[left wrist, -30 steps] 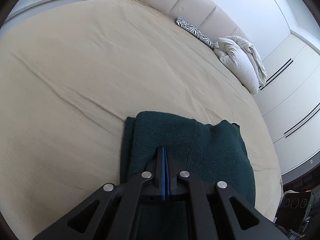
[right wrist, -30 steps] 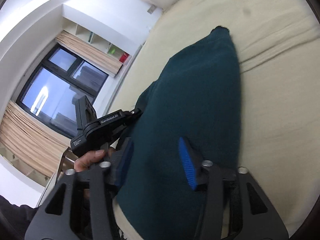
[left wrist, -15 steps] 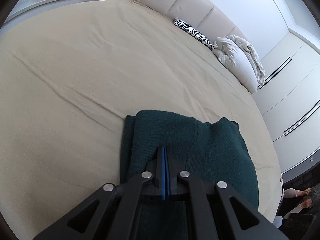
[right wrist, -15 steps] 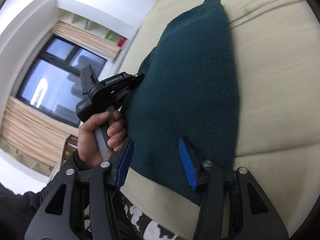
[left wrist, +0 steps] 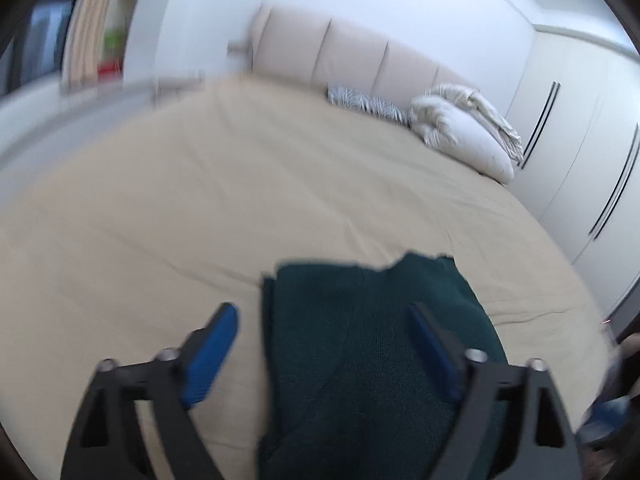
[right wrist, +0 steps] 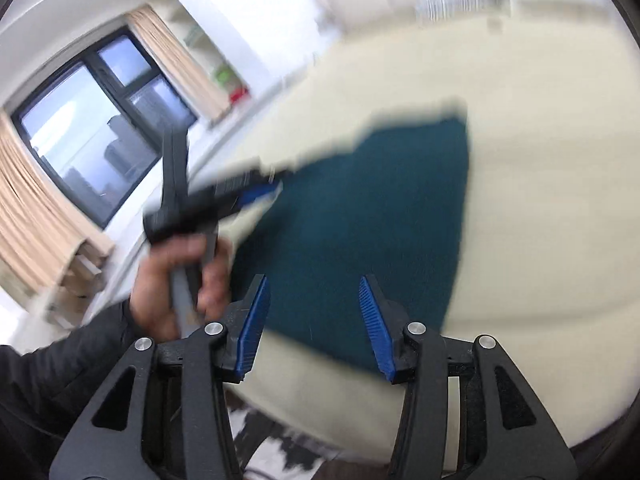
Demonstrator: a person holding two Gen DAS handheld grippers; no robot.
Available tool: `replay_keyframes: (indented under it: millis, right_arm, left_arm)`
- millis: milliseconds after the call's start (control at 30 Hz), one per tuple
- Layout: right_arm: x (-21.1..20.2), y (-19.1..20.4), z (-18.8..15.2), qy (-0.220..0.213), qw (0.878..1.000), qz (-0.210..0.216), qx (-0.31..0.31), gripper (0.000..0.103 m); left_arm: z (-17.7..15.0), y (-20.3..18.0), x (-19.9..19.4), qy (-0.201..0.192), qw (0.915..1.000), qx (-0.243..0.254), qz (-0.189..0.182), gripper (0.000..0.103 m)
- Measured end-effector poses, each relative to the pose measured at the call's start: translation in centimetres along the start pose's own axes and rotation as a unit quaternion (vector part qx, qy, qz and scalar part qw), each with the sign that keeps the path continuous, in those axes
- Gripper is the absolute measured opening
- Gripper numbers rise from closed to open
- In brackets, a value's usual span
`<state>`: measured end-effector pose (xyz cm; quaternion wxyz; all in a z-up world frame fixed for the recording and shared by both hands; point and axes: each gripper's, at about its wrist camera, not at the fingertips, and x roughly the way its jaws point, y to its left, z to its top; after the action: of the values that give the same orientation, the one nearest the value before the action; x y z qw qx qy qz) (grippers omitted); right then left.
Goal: Fold small clothes
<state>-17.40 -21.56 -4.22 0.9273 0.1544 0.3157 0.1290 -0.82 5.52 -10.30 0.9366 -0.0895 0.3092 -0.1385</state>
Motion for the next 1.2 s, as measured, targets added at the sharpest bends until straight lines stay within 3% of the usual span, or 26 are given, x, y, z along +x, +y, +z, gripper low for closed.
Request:
replay_keyframes:
  millis: [67, 133, 233, 333, 433, 500, 567, 700, 800, 900, 1067, 1200]
  right_arm:
    - [-2.5, 1.6, 1.4, -0.067, 0.996, -0.043, -0.034, 0.067]
    - [-5.7, 2.9, 2.5, -0.144, 0.984, -0.087, -0.059, 0.099]
    - [-9.9, 4.1, 3.6, -0.248, 0.956, -0.131, -0.089, 0.103]
    - [-11.9, 4.9, 5.3, -0.282, 0.941, -0.156, -0.106, 0.103]
    - [-12.1, 4.4, 6.8, -0.245, 0.955, -0.14, -0.089, 0.103]
    - [-11.7, 3.9, 7.3, -0.233, 0.963, -0.119, -0.064, 0.103]
    - [-11.9, 3.0, 7.2, -0.227, 0.966, -0.111, -0.053, 0.103]
    - [-9.9, 2.9, 6.9, -0.199, 0.971, -0.128, -0.045, 0.103]
    - [-8.8, 2.8, 6.2, -0.176, 0.976, -0.127, -0.031, 0.103]
    - [-6.4, 2.4, 5.8, -0.125, 0.977, -0.172, -0.029, 0.103]
    - [-1.3, 1.4, 4.3, -0.032, 0.973, -0.229, -0.031, 0.103]
    - [1.3, 0.4, 3.0, 0.012, 0.971, -0.237, -0.004, 0.103]
  left_arm:
    - [0.7, -0.7, -3.1, -0.05, 0.9979, 0.026, 0.032, 0.103]
    - [1.7, -1.4, -6.4, -0.102, 0.9922, 0.046, 0.056, 0.103]
    - [3.4, -2.3, -10.7, -0.167, 0.979, 0.065, 0.097, 0.103]
    - [4.2, -3.1, -14.5, -0.23, 0.9614, 0.072, 0.132, 0.103]
    - [4.5, -3.8, -17.7, -0.282, 0.9447, 0.075, 0.149, 0.103]
    - [4.3, -4.3, -19.3, -0.299, 0.9379, 0.103, 0.143, 0.103]
    - [4.5, -5.1, -19.5, -0.282, 0.94, 0.131, 0.141, 0.103]
    - [4.3, -5.4, -16.5, -0.182, 0.9562, 0.162, 0.163, 0.103]
    - [3.6, -4.5, -13.5, -0.124, 0.9713, 0.14, 0.147, 0.103]
    - [2.2, -3.3, -10.0, -0.04, 0.9847, 0.104, 0.134, 0.103]
    - [-0.3, -1.8, -5.7, 0.061, 0.9865, 0.077, 0.131, 0.103]
    - [-2.1, -1.4, -4.5, 0.1, 0.983, 0.066, 0.14, 0.103]
